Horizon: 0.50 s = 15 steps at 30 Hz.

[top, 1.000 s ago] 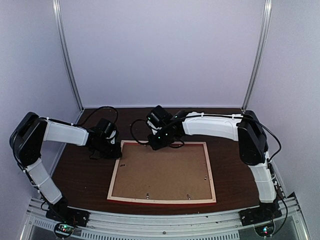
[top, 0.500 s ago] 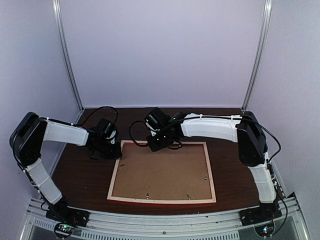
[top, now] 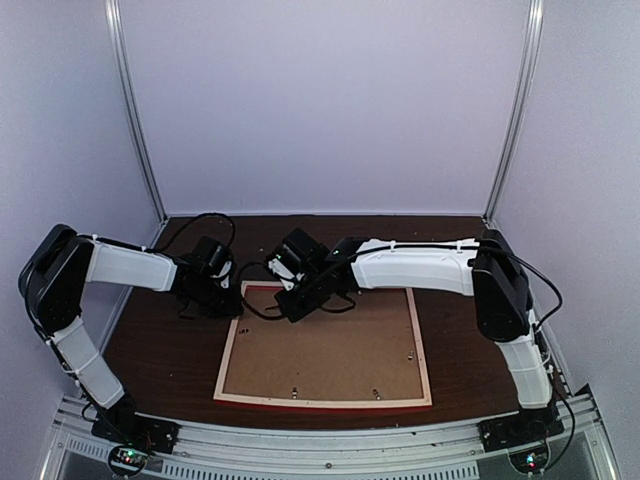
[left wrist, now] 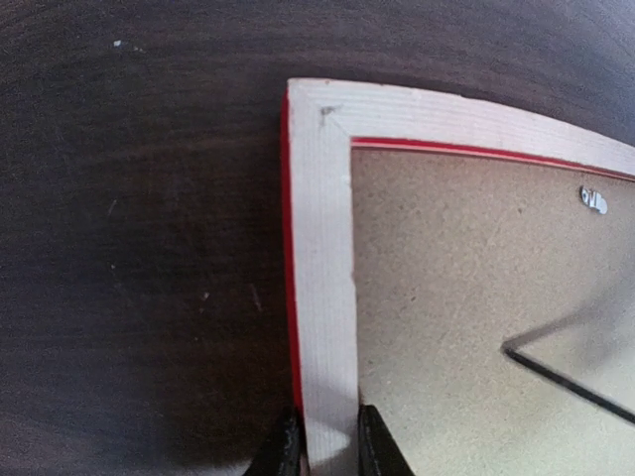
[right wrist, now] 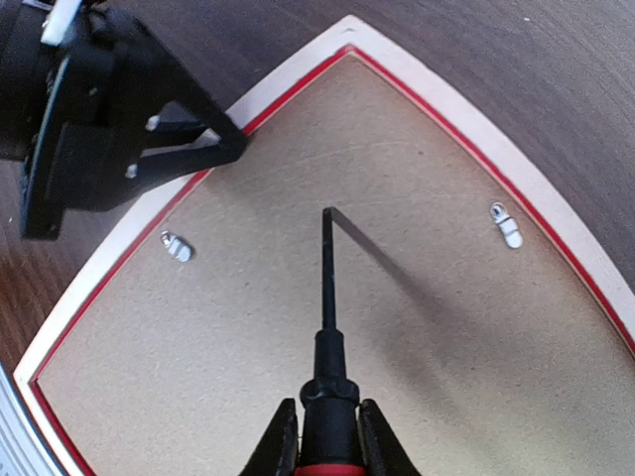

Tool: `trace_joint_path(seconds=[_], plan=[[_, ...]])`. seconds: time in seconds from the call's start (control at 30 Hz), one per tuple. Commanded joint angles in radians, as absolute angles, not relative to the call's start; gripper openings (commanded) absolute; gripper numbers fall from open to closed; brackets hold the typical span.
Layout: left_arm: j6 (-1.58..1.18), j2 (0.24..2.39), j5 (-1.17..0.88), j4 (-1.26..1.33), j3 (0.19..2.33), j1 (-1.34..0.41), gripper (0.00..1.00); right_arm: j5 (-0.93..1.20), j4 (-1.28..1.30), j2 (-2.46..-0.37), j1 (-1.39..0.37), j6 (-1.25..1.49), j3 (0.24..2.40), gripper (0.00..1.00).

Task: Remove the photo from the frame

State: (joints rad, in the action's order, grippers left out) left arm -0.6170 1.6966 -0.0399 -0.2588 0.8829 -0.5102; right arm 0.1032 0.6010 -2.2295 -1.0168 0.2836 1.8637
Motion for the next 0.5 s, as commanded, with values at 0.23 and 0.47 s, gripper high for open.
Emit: trace_joint_path(seconds=[0.23,0.47], plan=[[-0.609,1.734,-0.027,-0.368,0.852,-0.515,0.19,0.098,0.686,-2.233,-1.034,0.269,1.846,0.00],[-0.606,1.731,-0.034,-0.361,0.851,-0.515,0.19,0.078,0.660,-2.156,-0.983,0.319,1.815,0.00]])
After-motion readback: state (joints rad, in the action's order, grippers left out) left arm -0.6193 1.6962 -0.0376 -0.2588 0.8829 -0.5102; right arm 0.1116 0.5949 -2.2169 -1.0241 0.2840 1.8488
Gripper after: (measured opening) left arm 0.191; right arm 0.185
